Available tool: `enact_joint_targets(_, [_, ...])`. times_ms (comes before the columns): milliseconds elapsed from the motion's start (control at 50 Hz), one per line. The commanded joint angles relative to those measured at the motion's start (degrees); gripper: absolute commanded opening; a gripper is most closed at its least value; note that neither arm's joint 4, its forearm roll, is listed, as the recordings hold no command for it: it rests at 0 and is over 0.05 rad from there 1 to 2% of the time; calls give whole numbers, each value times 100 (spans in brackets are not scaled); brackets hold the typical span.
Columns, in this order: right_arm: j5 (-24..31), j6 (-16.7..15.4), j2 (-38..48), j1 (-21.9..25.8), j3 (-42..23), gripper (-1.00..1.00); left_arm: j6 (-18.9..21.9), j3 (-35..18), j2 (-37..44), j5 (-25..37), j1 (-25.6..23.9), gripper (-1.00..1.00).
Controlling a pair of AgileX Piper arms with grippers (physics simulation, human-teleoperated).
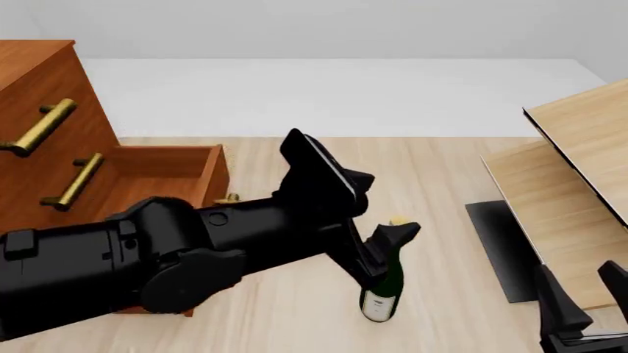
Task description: Put the wine bottle in the bottom drawer of the cabinet.
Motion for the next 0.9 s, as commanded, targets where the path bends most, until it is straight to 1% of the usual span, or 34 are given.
enact_joint_targets(20, [29,-4,-13,12,0,100,57,-187,356,-44,-43,100])
enact_joint_targets(300, [-51,15,82,-10,1,100,-57,-204,683,-233,60,100])
enact_joint_targets(420, [-30,23,67,-16,1,100,-38,-191,775,-289,62,100])
enact_joint_targets(440, [-25,16,64,-13,1,100,-142,-192,781,-300,51,100])
enact_joint_targets(480, [-39,13,81,-19,1,100,-72,-189,817,-321,62,100])
enact_joint_targets(500, [-41,13,86,-15,1,100,-116,-188,837,-341,63,100])
enact_joint_targets(900, [-51,2,110,-21,1,100,-207,29,1120,-719,95,100])
